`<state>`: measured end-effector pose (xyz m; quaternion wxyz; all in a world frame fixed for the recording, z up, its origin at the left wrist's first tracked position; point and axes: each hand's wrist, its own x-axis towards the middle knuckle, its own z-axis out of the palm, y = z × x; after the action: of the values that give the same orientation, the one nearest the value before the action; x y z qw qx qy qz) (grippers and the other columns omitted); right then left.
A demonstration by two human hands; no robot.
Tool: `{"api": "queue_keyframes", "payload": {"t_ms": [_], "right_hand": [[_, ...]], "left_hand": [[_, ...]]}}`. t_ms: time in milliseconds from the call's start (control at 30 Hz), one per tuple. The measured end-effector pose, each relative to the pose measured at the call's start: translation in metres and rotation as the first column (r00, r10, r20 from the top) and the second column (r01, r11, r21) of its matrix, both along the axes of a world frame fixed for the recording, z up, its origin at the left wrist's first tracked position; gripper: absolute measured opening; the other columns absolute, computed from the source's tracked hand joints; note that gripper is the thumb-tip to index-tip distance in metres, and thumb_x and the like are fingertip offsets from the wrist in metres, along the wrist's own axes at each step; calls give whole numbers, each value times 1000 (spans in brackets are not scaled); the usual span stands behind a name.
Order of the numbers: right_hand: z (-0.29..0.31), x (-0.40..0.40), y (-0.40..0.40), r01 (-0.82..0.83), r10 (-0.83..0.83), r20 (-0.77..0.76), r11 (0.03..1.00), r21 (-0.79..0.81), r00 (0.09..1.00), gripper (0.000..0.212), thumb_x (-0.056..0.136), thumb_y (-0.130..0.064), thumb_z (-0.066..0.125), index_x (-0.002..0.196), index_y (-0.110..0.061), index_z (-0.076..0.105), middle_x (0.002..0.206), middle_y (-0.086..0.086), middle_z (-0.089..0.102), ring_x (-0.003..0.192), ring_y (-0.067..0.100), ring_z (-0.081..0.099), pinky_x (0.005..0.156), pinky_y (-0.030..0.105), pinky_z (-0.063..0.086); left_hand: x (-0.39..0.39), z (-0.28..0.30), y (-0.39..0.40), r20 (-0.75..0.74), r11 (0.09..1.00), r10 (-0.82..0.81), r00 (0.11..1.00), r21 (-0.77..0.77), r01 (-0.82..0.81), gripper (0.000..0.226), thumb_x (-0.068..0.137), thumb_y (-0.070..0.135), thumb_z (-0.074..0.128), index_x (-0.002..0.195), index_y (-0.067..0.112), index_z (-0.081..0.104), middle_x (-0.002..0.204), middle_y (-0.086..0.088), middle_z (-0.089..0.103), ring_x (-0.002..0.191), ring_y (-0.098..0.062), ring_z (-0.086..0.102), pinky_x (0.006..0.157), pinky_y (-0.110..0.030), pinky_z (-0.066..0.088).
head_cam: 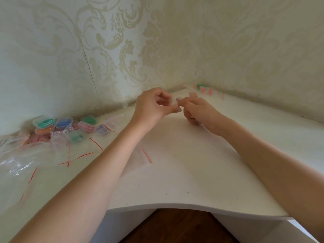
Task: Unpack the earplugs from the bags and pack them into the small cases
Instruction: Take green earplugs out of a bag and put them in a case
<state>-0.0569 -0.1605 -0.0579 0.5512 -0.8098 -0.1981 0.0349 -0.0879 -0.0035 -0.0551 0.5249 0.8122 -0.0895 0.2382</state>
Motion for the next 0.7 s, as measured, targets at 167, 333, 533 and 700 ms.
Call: {"api": "queue_keyframes", "payload": {"t_ms": [167, 333, 533, 700], "right_hand": [[2, -5, -5, 16, 16, 376, 996, -82, 927, 24, 93, -27, 59, 115, -24, 66, 50, -8, 33, 45, 5, 30, 50, 15, 25], [8, -8, -5, 65, -53, 480, 998, -9, 876, 21, 89, -28, 64, 107, -22, 72, 57, -26, 52, 55, -3, 47, 59, 6, 33], [6, -9, 0, 134, -120, 524, 991, 11, 843, 9, 84, -24, 71, 89, -21, 65, 51, -8, 35, 47, 5, 32, 51, 18, 27], [6, -7, 1, 186, -138, 564, 982, -29, 814, 7, 86, -25, 68, 85, -18, 66, 53, -9, 34, 51, 6, 32, 55, 26, 29]], "left_hand": [[-1, 0, 5, -201, 972, -195, 960, -167, 162, 30, 75, 11, 77, 103, 13, 68, 93, 1, 67, 86, -9, 63, 79, -15, 49], [-2, 6, 3, -270, 777, -443, 855, -592, 215, 23, 87, 13, 65, 109, 7, 64, 89, -3, 68, 92, -15, 66, 89, -28, 54], [-6, 6, -9, -221, 422, -546, 808, -906, 37, 11, 86, 10, 65, 89, 1, 60, 78, -12, 69, 75, -16, 70, 79, -29, 57], [-7, 6, -10, -195, 332, -555, 809, -943, 0, 31, 82, 15, 68, 106, -2, 57, 88, -18, 69, 93, -23, 67, 81, -34, 56]]}}
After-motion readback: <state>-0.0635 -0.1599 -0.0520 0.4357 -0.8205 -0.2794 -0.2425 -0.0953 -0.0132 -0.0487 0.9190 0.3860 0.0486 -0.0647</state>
